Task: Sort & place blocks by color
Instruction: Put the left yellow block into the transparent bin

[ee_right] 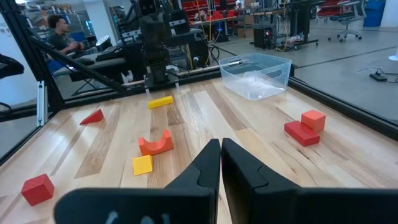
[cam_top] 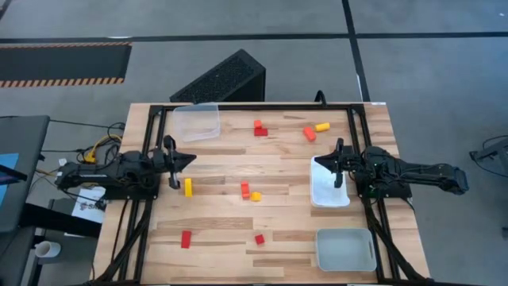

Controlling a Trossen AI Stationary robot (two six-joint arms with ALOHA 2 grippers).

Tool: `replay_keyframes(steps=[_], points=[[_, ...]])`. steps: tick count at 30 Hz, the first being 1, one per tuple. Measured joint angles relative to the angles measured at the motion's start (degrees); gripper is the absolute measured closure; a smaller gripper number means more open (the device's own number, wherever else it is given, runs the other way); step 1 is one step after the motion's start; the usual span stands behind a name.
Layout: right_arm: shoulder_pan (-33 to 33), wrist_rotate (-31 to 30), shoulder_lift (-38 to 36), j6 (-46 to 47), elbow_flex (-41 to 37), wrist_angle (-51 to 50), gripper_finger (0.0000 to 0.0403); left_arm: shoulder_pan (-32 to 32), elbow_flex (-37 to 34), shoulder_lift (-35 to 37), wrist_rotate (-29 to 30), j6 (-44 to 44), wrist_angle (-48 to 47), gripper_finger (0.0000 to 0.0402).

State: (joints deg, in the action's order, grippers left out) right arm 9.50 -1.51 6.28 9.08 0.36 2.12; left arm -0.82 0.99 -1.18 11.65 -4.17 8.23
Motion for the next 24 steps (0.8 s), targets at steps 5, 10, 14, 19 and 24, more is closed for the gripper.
replay_keyframes(steps=[5,10,14,19,24], points=[[0.01,0.01,0.00,0.00,-0.02,0.01,0.0361,0.69,13.07,-10.90,3.01,1.99,-12.36,0.0401],[0.00,0.01,0.02,0.00,-0.02,-0.01,0.0361,0.87,28.03,-30.90,7.89,4.41,-26.33,0.0401],[0.01,0.01,0.02,-0.01,-0.02,-0.01,0.0361,0.83,35.89,-44.97,7.60,6.91,-32.70,0.0401],[0.02,0.01,0.02,0.00,-0.02,-0.01,0.0361,0.83,40.10,-57.96,2.99,8.38,-31.95,0.0401],[0.02,0.01,0.02,-0.02,-0.01,-0.03,0.0361,0.81,40.90,-65.25,0.11,5.19,-20.52,0.0401]])
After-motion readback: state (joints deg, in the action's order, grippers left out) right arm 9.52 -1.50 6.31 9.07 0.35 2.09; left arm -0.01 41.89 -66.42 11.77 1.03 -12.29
